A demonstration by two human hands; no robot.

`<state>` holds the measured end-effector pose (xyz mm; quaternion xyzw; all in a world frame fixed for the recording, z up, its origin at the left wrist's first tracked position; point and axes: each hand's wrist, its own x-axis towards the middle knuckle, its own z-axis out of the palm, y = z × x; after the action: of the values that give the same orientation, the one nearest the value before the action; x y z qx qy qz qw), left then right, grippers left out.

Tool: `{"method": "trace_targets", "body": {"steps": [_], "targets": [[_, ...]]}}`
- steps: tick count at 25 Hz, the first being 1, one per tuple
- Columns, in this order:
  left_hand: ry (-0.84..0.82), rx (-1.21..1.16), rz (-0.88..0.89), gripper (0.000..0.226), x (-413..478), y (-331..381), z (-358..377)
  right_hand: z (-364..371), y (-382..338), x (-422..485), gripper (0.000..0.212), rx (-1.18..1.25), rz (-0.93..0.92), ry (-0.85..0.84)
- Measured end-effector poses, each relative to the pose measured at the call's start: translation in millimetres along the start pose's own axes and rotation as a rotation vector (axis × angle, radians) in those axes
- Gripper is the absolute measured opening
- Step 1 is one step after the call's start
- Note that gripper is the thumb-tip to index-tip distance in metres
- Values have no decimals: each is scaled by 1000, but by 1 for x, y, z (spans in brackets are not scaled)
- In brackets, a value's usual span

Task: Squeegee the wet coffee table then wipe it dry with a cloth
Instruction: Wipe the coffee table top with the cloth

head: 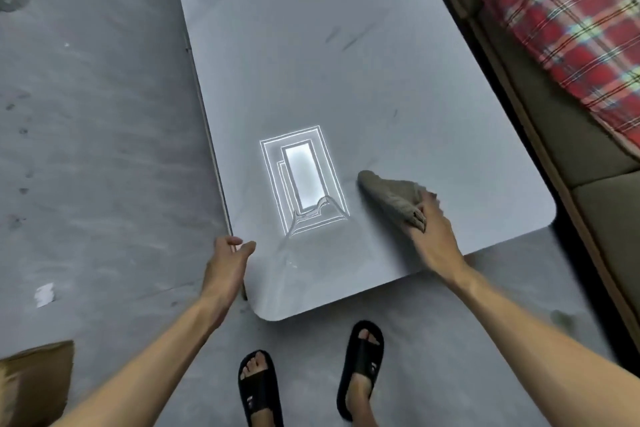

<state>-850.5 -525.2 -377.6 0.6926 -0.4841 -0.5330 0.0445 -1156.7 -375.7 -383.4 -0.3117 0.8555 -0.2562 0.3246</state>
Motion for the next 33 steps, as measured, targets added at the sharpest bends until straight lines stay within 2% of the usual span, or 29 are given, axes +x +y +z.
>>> {"method": "trace_targets", "body": {"steps": [2, 4, 8, 11, 13, 16, 19, 22, 24, 27, 29, 31, 33], "targets": [[18, 6, -45, 30, 24, -17, 24, 23, 28, 23, 73, 102, -39, -71], [44, -24, -66, 29, 41, -30, 44, 35, 44, 45, 72, 221, -76, -43], [156, -87, -84, 31, 52, -44, 54, 55, 37, 74, 54, 370, -78, 5], [54, -202, -96, 45, 58, -52, 43, 84, 11, 79, 38, 336, -127, -74], [-35, -312, -97, 38, 61, -59, 32, 101, -6, 82, 31, 316, -175, -106], [-102, -401, -81, 17, 61, -61, 27, 115, -14, 88, 46, 243, -274, -141], [-96, -432, -62, 22, 64, -63, 24, 125, -22, 97, 57, 65, -390, -114], [-113, -451, -61, 31, 68, -66, 21, 137, -30, 106, 47, -188, -550, -196], [-111, -474, -70, 37, 69, -70, 19, 142, -35, 109, 51, -233, -576, -211], [-92, -517, -61, 33, 70, -71, 19, 155, -42, 108, 66, -357, -648, -222], [-102, -557, -43, 28, 69, -68, 19, 168, -50, 103, 64, -449, -668, -249], [-112, -592, -29, 14, 68, -66, 18, 178, -55, 98, 60, -478, -663, -279], [-107, -619, -42, 14, 68, -65, 17, 183, -58, 94, 61, -481, -665, -299]]}}
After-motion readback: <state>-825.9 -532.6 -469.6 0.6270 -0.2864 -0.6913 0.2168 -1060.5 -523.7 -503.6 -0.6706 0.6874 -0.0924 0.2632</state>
